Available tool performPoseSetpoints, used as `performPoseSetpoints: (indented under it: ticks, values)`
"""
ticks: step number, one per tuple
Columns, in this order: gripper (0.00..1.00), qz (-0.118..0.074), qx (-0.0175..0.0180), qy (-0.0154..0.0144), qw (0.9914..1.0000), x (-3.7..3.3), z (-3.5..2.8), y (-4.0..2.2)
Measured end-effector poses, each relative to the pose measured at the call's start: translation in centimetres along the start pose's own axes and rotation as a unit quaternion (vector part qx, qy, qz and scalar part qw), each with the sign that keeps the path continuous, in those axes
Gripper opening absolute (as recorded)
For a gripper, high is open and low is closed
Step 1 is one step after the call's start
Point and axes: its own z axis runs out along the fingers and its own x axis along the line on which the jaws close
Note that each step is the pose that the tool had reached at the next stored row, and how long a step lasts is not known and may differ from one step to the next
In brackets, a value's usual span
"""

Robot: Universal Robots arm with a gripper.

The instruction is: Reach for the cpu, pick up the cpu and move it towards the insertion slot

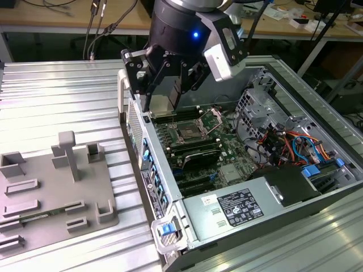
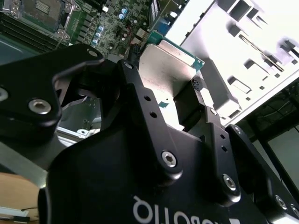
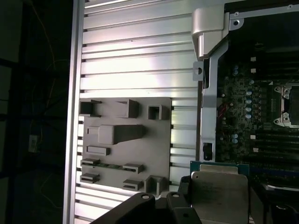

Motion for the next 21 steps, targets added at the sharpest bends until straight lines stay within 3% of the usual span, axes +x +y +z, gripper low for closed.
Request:
performPoseSetpoints:
  ticks: [8,21]
  values:
    - [0.55,0.0,-0.0002,0.0,1.0,-1.22,0.02,-0.05]
    - [0.55,0.0,-0.0004,0.0,1.0,-2.27,0.06,-0.09]
